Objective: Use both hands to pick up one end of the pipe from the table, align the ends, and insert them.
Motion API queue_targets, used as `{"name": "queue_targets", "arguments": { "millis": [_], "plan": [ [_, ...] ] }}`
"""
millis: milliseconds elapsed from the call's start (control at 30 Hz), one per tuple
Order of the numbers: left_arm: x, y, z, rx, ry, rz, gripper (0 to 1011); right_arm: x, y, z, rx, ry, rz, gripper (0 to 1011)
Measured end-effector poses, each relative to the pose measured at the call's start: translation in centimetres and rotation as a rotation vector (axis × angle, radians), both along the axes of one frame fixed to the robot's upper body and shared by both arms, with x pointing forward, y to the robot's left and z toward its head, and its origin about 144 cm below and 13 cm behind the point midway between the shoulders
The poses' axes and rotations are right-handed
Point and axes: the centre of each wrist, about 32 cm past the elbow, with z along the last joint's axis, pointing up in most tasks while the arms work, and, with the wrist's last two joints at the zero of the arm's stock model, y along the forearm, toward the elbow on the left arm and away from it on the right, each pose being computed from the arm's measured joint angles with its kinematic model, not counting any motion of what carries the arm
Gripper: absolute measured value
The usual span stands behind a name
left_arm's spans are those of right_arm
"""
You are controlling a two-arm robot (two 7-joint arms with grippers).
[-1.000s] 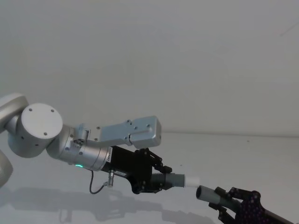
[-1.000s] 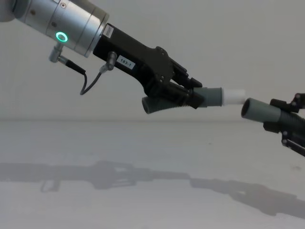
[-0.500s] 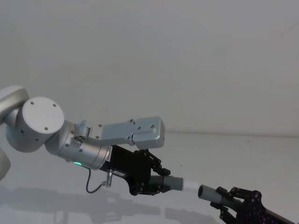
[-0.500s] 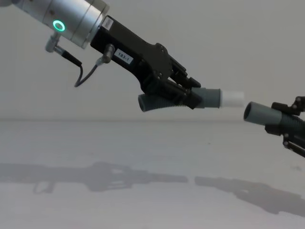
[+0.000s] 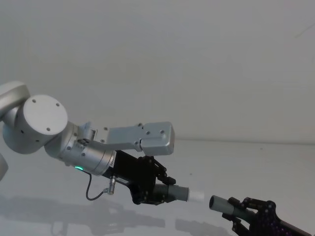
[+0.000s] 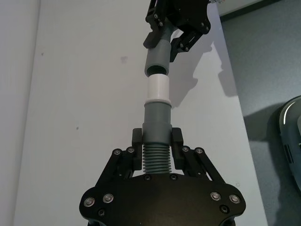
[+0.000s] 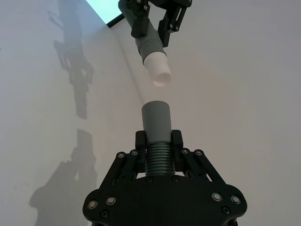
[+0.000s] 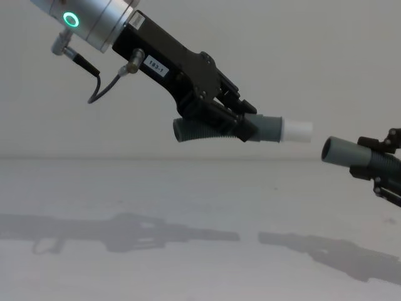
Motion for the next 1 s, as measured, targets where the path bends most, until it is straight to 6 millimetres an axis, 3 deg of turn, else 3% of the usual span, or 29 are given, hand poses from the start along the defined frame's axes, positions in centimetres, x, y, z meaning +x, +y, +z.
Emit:
{"name": "queue_targets", "arguments": {
  "millis": [1000],
  "plan": [
    [1.2, -1.7, 0.8, 0.063, -0.026, -0.019, 327, -0.3, 0.5, 1.1, -0.005, 0.030, -0.021, 291]
  ]
}}
